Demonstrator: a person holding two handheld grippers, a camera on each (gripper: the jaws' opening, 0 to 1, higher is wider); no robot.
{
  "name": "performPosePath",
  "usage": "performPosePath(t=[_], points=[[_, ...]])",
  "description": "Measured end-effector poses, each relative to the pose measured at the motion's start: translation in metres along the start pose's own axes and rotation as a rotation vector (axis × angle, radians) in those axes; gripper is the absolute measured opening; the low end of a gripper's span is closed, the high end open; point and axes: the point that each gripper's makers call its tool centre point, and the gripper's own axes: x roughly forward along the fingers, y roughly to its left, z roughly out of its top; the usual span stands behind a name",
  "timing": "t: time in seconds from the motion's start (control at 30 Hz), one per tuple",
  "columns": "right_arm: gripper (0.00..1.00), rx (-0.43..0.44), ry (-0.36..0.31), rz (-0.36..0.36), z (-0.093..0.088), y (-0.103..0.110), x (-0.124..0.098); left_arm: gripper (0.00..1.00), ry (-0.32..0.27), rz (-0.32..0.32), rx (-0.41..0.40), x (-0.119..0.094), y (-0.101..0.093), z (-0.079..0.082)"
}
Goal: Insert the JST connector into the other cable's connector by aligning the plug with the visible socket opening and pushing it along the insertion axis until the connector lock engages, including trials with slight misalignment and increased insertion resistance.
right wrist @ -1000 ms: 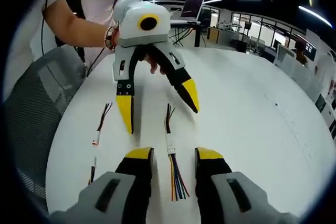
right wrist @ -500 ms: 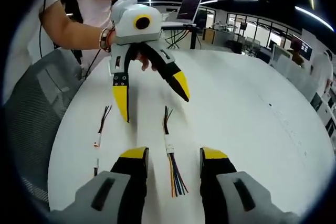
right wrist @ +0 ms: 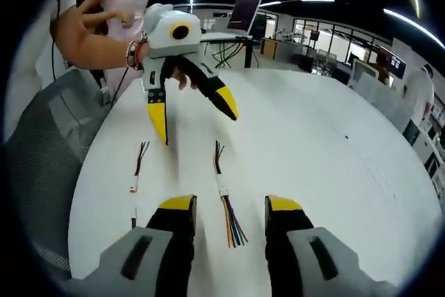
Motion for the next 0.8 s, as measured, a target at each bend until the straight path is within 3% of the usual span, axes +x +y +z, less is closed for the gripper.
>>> performPosePath(t=[0.23, 0.8], points=[[0.36, 0.013, 0.000, -0.013, -0.004, 0.008, -0.013, 0.53, -0.026, 0.018, -0.023, -0.013, -0.004, 0.003], [0.34, 0.034, 0.029, 0.002, -0.023, 0.045, -0.026, 0.51, 0.012, 0.010, -0.009, -0.023, -0.024, -0.013]])
